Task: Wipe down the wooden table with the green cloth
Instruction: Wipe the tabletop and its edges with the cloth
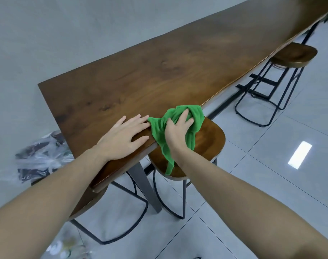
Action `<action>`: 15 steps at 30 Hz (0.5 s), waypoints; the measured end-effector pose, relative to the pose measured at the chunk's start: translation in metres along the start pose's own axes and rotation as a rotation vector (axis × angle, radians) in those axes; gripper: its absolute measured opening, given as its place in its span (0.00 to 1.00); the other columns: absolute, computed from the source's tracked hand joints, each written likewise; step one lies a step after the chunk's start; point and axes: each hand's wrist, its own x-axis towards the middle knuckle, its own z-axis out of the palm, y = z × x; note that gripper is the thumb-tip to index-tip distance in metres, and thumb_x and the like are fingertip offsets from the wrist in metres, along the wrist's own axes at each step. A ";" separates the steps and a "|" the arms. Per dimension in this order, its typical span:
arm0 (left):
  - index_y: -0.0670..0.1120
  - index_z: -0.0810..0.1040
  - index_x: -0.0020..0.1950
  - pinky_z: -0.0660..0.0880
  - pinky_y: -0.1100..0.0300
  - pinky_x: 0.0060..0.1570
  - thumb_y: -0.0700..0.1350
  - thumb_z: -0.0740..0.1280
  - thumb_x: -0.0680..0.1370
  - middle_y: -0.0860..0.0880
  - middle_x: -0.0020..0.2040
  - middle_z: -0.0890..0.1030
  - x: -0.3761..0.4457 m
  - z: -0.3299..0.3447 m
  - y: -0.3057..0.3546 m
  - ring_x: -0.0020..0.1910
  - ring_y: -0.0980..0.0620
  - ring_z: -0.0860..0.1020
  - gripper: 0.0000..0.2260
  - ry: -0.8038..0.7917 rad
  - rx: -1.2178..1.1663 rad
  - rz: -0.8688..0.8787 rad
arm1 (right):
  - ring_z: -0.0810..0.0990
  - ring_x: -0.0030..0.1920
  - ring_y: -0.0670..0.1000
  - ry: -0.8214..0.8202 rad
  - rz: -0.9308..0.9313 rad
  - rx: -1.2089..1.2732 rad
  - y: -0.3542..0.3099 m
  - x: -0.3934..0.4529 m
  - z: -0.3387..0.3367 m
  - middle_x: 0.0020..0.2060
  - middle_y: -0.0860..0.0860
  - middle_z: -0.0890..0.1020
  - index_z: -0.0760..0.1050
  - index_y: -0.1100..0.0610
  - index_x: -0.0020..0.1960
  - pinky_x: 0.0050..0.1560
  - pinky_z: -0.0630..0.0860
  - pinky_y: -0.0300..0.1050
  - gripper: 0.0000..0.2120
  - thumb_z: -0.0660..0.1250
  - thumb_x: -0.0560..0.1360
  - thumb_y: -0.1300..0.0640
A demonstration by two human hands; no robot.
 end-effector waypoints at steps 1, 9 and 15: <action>0.59 0.60 0.78 0.46 0.48 0.78 0.63 0.50 0.81 0.61 0.79 0.54 -0.001 0.000 0.000 0.78 0.61 0.49 0.25 0.007 -0.007 0.007 | 0.42 0.81 0.54 0.022 0.002 -0.002 -0.002 0.004 -0.002 0.80 0.50 0.33 0.37 0.47 0.82 0.79 0.48 0.58 0.36 0.56 0.83 0.55; 0.57 0.71 0.72 0.53 0.53 0.76 0.50 0.63 0.81 0.58 0.75 0.68 -0.002 -0.007 -0.004 0.74 0.60 0.62 0.18 0.101 -0.397 -0.023 | 0.53 0.80 0.55 0.133 0.034 0.033 -0.021 0.021 -0.013 0.81 0.48 0.37 0.39 0.45 0.82 0.77 0.58 0.58 0.36 0.56 0.82 0.57; 0.56 0.73 0.71 0.60 0.54 0.74 0.52 0.61 0.82 0.57 0.73 0.70 -0.051 -0.010 -0.036 0.74 0.57 0.64 0.17 0.070 -0.275 0.110 | 0.48 0.81 0.52 0.210 0.006 0.041 -0.016 -0.025 0.022 0.81 0.49 0.38 0.40 0.47 0.82 0.78 0.52 0.51 0.32 0.51 0.84 0.58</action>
